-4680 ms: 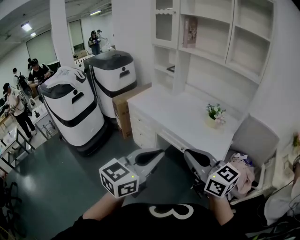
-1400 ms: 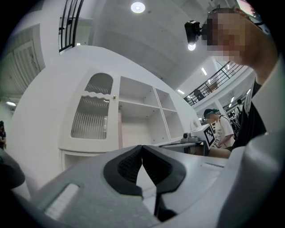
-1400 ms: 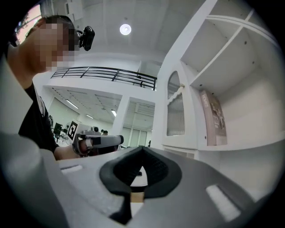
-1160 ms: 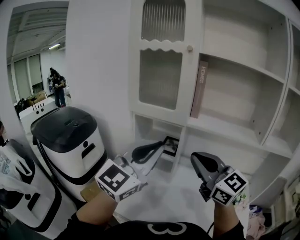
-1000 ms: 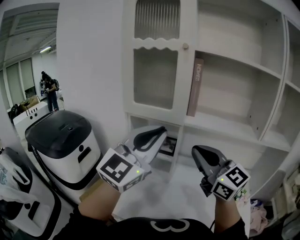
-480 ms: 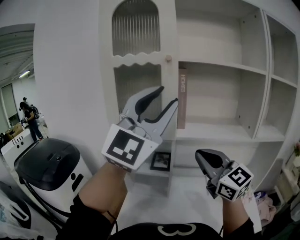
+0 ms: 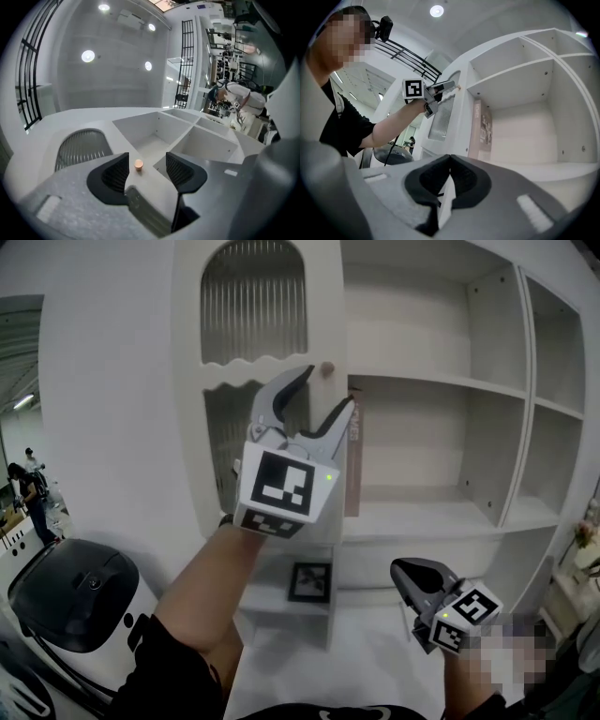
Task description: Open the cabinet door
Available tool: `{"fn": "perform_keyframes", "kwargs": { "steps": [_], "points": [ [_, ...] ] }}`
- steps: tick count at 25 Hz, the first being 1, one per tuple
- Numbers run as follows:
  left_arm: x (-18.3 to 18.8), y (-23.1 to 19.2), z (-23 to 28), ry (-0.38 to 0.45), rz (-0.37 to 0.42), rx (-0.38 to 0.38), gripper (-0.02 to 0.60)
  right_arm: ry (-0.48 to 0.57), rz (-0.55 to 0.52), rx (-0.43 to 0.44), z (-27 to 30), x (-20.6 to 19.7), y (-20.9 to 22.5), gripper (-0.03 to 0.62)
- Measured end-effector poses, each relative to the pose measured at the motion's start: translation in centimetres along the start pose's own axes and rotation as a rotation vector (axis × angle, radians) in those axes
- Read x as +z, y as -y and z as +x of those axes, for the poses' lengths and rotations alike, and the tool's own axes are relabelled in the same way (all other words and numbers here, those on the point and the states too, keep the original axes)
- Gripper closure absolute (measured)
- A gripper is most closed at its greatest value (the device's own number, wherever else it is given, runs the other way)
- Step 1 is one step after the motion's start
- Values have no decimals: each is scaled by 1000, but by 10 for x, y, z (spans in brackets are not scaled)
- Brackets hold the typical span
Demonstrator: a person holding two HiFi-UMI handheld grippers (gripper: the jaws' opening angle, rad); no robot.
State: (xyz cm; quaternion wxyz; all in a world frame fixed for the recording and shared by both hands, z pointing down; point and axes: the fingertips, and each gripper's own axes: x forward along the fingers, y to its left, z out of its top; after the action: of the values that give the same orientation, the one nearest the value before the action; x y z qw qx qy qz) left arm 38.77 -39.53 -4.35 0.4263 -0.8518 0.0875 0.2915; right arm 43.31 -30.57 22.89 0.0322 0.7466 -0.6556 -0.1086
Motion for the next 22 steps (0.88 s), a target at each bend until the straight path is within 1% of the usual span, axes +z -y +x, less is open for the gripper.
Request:
{"fn": "perform_keyframes", "kwargs": {
  "steps": [2,3,7,10,13,15,16,17,19,22],
  "points": [
    [-15,-3,6,-40,39,17,350,-16,-11,-9,0,-1,-1,591],
    [-20,-4,9,-53,46,20,350,-20,-17,-15,-1,0,-1,592],
    [-26,-14,18,-69,20,47,354,-27,-20,-26,-8,1,-4,592],
    [-29,-14,29,-85,12,32,361,-27,-2,-33,-14,-2,-9,592],
    [-33,-16,38,-105,29,37,391,-30,5,-46,-18,-6,-12,592],
    [-36,-20,41,-114,9,55,401,-30,9,-47,-19,-7,-14,592],
    [-37,-21,42,-109,-9,58,405,-28,14,-43,-19,-7,-16,591],
    [-37,-20,43,-100,-24,57,426,-25,21,-37,-20,-6,-17,592],
    [-36,-18,45,-82,-33,54,451,-20,33,-27,-22,-4,-20,592],
    [-34,-20,46,-72,-48,72,495,-19,35,-30,-30,-2,-22,591]
  ]
}}
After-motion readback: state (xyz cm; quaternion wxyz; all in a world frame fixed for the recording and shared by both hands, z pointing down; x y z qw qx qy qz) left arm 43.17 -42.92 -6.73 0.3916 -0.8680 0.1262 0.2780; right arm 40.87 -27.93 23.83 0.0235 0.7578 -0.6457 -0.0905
